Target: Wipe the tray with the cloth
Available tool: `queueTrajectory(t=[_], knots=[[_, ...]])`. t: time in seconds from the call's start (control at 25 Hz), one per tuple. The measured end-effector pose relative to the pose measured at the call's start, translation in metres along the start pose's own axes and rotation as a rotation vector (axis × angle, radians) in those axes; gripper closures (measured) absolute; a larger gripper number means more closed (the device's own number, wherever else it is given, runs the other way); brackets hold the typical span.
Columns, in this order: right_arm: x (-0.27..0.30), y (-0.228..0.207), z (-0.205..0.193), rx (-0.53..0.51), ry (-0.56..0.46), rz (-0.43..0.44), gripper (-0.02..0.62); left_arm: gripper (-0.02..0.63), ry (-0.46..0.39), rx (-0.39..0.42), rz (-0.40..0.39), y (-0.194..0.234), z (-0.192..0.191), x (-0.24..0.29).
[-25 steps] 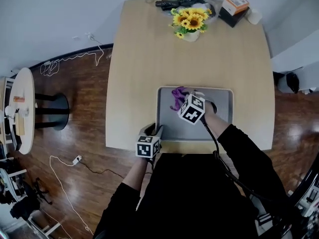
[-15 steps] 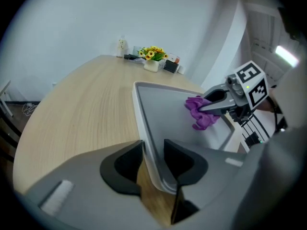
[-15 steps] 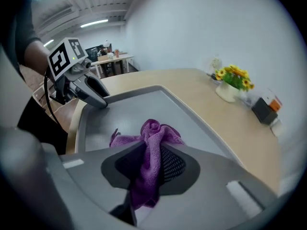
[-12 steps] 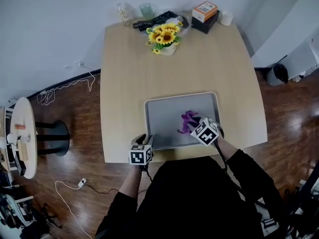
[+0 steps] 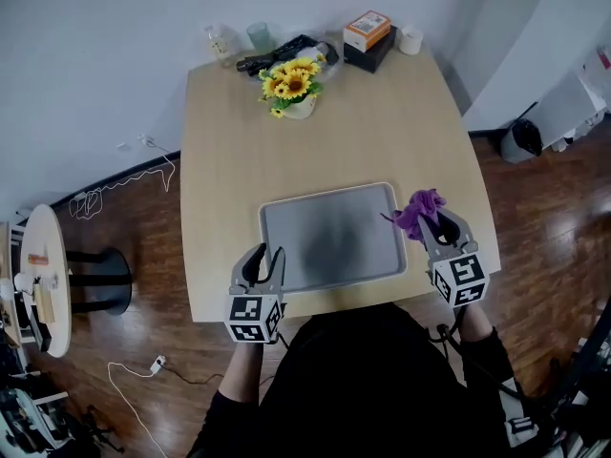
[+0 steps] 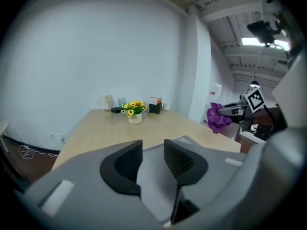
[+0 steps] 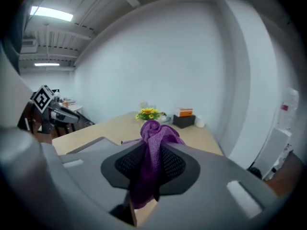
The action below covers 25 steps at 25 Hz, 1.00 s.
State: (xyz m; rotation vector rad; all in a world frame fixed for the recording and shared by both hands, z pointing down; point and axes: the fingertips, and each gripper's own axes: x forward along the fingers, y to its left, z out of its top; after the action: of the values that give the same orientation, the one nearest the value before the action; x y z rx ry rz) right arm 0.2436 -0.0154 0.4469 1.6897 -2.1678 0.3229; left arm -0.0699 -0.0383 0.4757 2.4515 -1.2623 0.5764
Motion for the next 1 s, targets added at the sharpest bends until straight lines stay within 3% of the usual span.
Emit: queueTrajectory(t=[0.08, 0.16, 0.36, 0.4, 0.48, 0.56, 0.64, 0.76, 0.8, 0.88, 1.0], knots=[[-0.013, -0.031, 0.004, 0.0, -0.033, -0.097, 0.514, 0.482, 0.014, 0.018, -0.02, -0.014, -0.002, 0.006], [-0.011, -0.054, -0.013, 0.012, 0.001, -0.156, 0.514, 0.482, 0.048, 0.035, -0.035, -0.023, -0.01, 0.011], [0.018, -0.082, -0.077, 0.101, 0.15, -0.192, 0.503, 0.482, 0.076, 0.02, -0.038, -0.031, -0.016, 0.012], [0.027, -0.083, -0.092, 0.121, 0.197, -0.186, 0.482, 0.482, 0.074, 0.017, -0.033, -0.031, -0.015, 0.012], [0.039, -0.082, -0.116, 0.153, 0.266, -0.168, 0.366, 0.482, 0.076, 0.014, -0.023, -0.03, -0.015, 0.01], [0.042, -0.082, -0.121, 0.168, 0.277, -0.162, 0.285, 0.482, 0.075, 0.014, -0.011, -0.028, -0.014, 0.008], [0.041, -0.082, -0.111, 0.169, 0.244, -0.16, 0.262, 0.482, 0.076, 0.006, 0.002, -0.025, -0.015, 0.006], [0.037, -0.073, -0.074, 0.155, 0.139, -0.131, 0.269, 0.482, 0.074, -0.004, 0.014, -0.022, -0.016, 0.004], [0.035, -0.067, -0.057, 0.144, 0.088, -0.112, 0.301, 0.482, 0.069, -0.005, 0.015, -0.022, -0.015, 0.005], [0.03, -0.046, -0.018, 0.124, -0.02, -0.051, 0.432, 0.483, 0.059, -0.007, 0.013, -0.023, -0.012, 0.007], [0.026, 0.007, 0.029, 0.104, -0.128, 0.098, 0.486, 0.483, 0.03, -0.033, -0.004, -0.028, -0.002, 0.009]])
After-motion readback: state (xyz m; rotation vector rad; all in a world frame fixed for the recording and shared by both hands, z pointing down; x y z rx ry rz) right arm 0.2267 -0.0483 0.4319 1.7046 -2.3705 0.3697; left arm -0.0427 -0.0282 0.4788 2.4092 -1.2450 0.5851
